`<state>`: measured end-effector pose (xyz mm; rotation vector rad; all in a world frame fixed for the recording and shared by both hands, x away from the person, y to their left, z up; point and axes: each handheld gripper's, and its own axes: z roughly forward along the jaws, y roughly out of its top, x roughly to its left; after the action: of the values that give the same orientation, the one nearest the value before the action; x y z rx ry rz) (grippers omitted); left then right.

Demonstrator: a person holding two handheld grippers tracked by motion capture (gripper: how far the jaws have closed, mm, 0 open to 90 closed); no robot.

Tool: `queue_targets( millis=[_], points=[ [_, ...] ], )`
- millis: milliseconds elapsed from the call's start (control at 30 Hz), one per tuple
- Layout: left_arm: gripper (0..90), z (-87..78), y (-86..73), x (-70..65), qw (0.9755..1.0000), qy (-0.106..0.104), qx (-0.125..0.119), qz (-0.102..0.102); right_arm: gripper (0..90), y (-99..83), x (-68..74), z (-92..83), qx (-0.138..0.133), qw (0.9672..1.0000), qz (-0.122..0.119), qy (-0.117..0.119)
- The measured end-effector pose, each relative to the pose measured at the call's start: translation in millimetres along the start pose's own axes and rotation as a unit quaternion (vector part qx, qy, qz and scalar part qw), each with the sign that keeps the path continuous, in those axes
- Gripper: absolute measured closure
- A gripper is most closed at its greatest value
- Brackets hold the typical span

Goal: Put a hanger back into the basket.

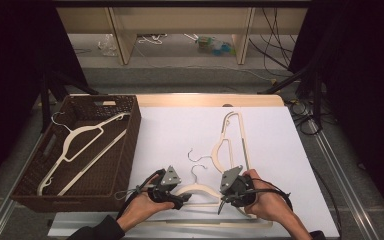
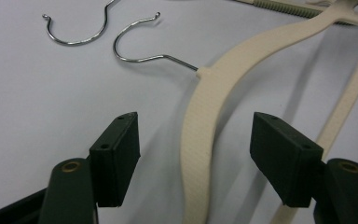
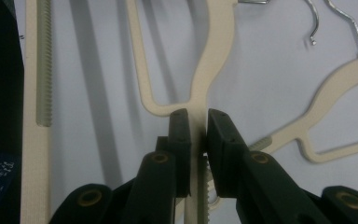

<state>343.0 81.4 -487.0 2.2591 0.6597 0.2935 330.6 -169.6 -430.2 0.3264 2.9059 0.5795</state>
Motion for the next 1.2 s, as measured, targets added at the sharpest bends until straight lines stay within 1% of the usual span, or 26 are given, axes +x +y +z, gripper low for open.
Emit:
queue_targets(
  millis=[33, 100, 133, 233, 267, 367, 433, 467, 500, 533, 567, 600, 633, 667, 700, 733, 767, 833, 867, 900, 933, 967, 1000, 1100, 1167, 1200],
  points=[
    [34.0, 1.5, 0.7, -1.3, 1.0000, 0.001, 0.005, -0.005, 80.8, 0.9, 0.8, -1.4, 0.002, 1.0000, -0.002, -0.002],
    [36.8, 4.4, 1.8, -2.1, 1.0000, -0.004, 0.006, -0.001, 80.8, 2.4, 2.5, -2.9, -0.002, 1.0000, -0.003, -0.004],
    [37.0, 6.1, 2.4, -2.1, 0.9999, -0.002, 0.008, 0.006, 80.8, 2.9, 3.3, -3.3, -0.008, 0.9999, -0.005, -0.011],
    [41.4, 11.2, 4.3, -1.4, 0.9998, -0.003, 0.011, 0.018, 80.9, 4.6, 5.5, -4.3, -0.006, 0.9999, -0.006, -0.007],
    [43.6, 11.9, 4.4, -1.6, 0.9998, -0.010, 0.012, 0.011, 80.9, 5.3, 5.5, -4.6, -0.003, 0.9999, -0.011, -0.003],
    [51.6, 11.7, 6.0, -0.1, 0.9995, -0.009, 0.013, 0.026, 80.9, 5.3, 6.0, -4.8, -0.003, 0.9999, -0.013, -0.003],
    [55.6, 11.4, 5.9, -0.9, 0.9995, -0.019, 0.011, 0.024, 80.9, 5.2, 6.1, -4.9, -0.003, 0.9999, -0.012, 0.000],
    [58.4, 11.1, 6.4, -0.6, 0.9993, -0.019, 0.014, 0.029, 80.8, 5.7, 6.3, -5.4, -0.002, 0.9998, -0.017, -0.004],
    [61.4, 11.2, 6.6, -1.7, 0.9991, -0.028, 0.013, 0.028, 80.9, 5.8, 6.8, -5.7, -0.003, 0.9999, -0.015, -0.002],
    [64.7, 11.1, 7.0, -2.2, 0.9990, -0.029, 0.012, 0.031, 80.9, 5.8, 6.9, -6.0, -0.004, 0.9999, -0.014, -0.001],
    [65.8, 10.7, 7.4, -1.9, 0.9987, -0.031, 0.014, 0.037, 80.9, 5.5, 6.8, -6.8, -0.006, 0.9999, -0.013, -0.003],
    [66.3, 10.3, 7.7, -1.4, 0.9985, -0.034, 0.017, 0.039, 80.9, 5.5, 6.6, -7.3, -0.006, 0.9998, -0.016, -0.001],
    [66.8, 9.3, 8.2, -1.4, 0.9984, -0.039, 0.017, 0.038, 80.9, 5.3, 7.4, -7.7, -0.005, 0.9999, -0.012, 0.002],
    [67.1, 7.8, 9.1, -0.3, 0.9980, -0.041, 0.020, 0.044, 80.9, 5.1, 7.4, -7.9, -0.008, 0.9998, -0.015, -0.001],
    [67.3, 7.5, 9.4, -0.5, 0.9983, -0.041, 0.017, 0.038, 80.8, 4.9, 7.5, -8.5, -0.010, 0.9998, -0.017, -0.005],
    [67.5, 6.4, 10.0, -0.3, 0.9981, -0.047, 0.015, 0.036, 80.8, 4.4, 7.7, -8.7, -0.012, 0.9997, -0.018, -0.008],
    [67.8, 4.3, 10.9, 0.5, 0.9977, -0.054, 0.017, 0.038, 80.8, 4.0, 6.8, -9.5, -0.010, 0.9997, -0.022, -0.003],
    [68.6, 1.3, 12.5, 0.8, 0.9975, -0.055, 0.013, 0.043, 80.6, 1.8, 6.9, -10.6, -0.016, 0.9997, -0.020, -0.005],
    [68.9, 0.1, 13.7, 0.0, 0.9971, -0.063, 0.012, 0.042, 80.6, 1.2, 6.3, -11.6, -0.013, 0.9997, -0.021, -0.006],
    [69.4, -1.1, 14.6, -1.1, 0.9972, -0.061, 0.009, 0.041, 80.5, -0.5, 5.7, -11.5, -0.019, 0.9996, -0.020, -0.010],
    [69.7, -3.9, 15.8, -1.3, 0.9968, -0.062, 0.010, 0.050, 80.5, -1.4, 5.2, -12.1, -0.017, 0.9996, -0.019, -0.008],
    [69.9, -5.0, 16.3, -3.3, 0.9971, -0.061, 0.001, 0.044, 80.5, -3.3, 4.8, -12.2, -0.019, 0.9996, -0.015, -0.009],
    [70.2, -8.2, 17.7, -3.2, 0.9964, -0.065, 0.006, 0.054, 80.5, -4.8, 4.1, -12.8, -0.020, 0.9997, -0.013, -0.004],
    [71.3, -13.5, 19.5, -6.4, 0.9961, -0.076, -0.007, 0.044, 80.5, -8.5, 2.5, -14.5, -0.027, 0.9996, -0.010, -0.004],
    [72.2, -18.2, 20.4, -7.0, 0.9949, -0.088, -0.014, 0.047, 80.6, -9.9, 1.8, -14.8, -0.029, 0.9995, -0.009, -0.001],
    [72.6, -20.7, 20.4, -7.0, 0.9946, -0.091, -0.014, 0.048, 80.6, -11.0, 1.9, -14.7, -0.029, 0.9996, -0.001, 0.003]
  ],
)
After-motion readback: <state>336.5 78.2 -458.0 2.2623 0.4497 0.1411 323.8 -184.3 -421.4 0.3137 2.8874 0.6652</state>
